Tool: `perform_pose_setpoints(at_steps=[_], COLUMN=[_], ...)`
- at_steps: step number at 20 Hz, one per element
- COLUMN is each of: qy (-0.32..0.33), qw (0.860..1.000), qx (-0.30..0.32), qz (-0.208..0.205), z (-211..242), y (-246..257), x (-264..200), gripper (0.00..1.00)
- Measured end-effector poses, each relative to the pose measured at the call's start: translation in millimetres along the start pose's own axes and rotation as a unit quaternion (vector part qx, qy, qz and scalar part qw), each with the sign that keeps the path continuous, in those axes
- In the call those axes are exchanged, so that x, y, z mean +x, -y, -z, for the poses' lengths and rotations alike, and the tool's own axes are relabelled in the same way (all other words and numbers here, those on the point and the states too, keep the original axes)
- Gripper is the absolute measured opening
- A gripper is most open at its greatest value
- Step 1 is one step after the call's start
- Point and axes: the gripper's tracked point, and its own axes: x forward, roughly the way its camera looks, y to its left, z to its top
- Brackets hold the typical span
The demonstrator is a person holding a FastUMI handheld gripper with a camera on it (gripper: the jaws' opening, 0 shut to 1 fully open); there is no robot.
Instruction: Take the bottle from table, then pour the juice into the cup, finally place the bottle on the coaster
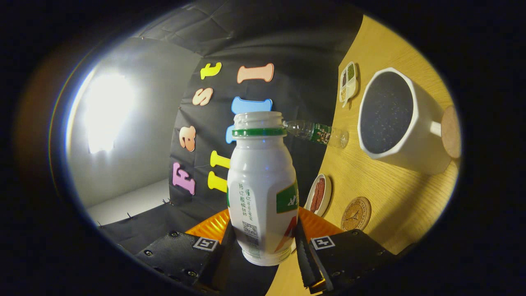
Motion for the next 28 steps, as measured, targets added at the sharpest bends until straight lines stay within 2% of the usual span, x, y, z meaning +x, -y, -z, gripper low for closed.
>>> perform_pose_setpoints(at_steps=[13, 28], qy=[0.014, 0.018], qw=[0.996, 0.989], qx=[0.09, 0.149], qz=[-0.01, -0.011], z=[-8.1, -12.6], y=[-14.1, -22.6], x=[-0.2, 5.8], gripper=[0.67, 0.67])
